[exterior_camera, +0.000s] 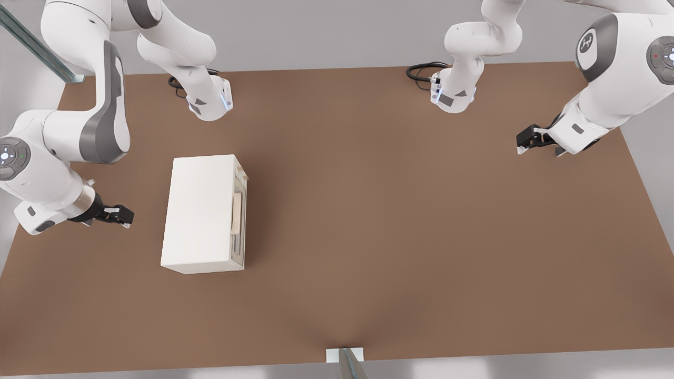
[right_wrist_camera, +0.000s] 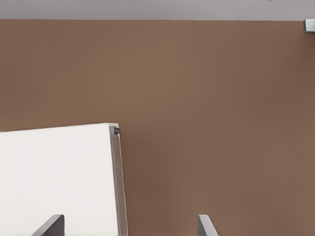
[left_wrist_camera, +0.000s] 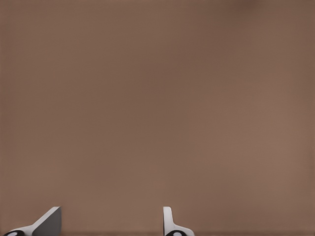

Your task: Keep left arm still and open the oven door with right arm

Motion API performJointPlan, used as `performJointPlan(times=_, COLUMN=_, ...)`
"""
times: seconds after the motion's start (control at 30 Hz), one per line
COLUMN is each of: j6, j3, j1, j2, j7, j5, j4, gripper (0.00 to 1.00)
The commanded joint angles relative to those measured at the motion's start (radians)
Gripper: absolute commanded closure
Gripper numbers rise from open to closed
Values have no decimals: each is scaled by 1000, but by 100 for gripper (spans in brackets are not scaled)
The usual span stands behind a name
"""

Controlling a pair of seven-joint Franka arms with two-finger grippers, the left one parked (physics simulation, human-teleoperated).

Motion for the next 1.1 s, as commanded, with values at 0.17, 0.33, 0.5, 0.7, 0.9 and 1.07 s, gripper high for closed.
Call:
performJointPlan(times=0.17, j6=-38, j3=10, j1=275, j2=48, j7=58, j5=-347, j4=-104, gripper=0)
performJointPlan(times=0.33, j6=-240, j3=21, j1=505, j2=131, j7=308, j5=-572, j4=-88, gripper=0)
performJointPlan(times=0.5, j6=-386, j3=21, j1=629, j2=273, j7=484, j5=-695, j4=23, gripper=68)
performJointPlan(times=0.7, j6=-383, j3=21, j1=648, j2=339, j7=625, j5=-668, j4=54, gripper=79)
performJointPlan(times=0.9, j6=-343, j3=20, j1=669, j2=430, j7=798, j5=-625, j4=96, gripper=79)
performJointPlan(times=1.07, j6=-325, j3=20, j1=668, j2=439, j7=802, j5=-631, j4=85, gripper=79)
